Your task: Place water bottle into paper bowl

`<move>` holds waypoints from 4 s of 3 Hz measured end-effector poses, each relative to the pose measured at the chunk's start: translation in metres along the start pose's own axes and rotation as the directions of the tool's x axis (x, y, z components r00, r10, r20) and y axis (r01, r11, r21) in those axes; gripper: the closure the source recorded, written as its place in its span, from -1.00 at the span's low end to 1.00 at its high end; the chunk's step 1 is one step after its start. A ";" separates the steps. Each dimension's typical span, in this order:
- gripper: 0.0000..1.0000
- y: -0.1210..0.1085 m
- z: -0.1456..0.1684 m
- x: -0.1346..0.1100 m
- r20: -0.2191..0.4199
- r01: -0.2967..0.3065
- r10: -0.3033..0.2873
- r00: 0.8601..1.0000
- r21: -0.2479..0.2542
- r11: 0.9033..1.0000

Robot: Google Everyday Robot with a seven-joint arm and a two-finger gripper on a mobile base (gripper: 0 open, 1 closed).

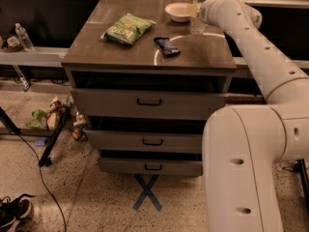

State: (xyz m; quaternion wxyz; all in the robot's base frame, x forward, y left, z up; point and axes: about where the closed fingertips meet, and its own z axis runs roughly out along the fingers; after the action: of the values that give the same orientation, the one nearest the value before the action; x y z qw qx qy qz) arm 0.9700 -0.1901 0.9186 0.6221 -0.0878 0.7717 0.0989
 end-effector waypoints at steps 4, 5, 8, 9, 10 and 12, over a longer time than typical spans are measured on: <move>1.00 -0.002 0.010 -0.062 0.120 -0.056 0.049 0.992 0.056 0.997; 1.00 0.000 0.017 -0.069 0.153 -0.103 0.090 0.984 0.081 0.991; 1.00 0.033 0.052 -0.072 0.260 -0.200 0.177 0.949 0.063 0.978; 1.00 0.035 0.060 -0.066 0.285 -0.164 0.132 0.949 0.090 0.982; 1.00 0.035 0.065 -0.065 0.310 -0.142 0.103 0.945 0.107 0.984; 0.20 0.043 0.073 -0.060 0.347 -0.128 0.086 0.934 0.099 0.987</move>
Offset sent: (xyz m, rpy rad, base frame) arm 0.0377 -0.0082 0.0472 0.0470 -0.0725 -0.0198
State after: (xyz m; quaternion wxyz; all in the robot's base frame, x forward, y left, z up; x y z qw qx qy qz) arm 1.0406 -0.1287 0.9635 0.7443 0.0103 0.6603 0.0998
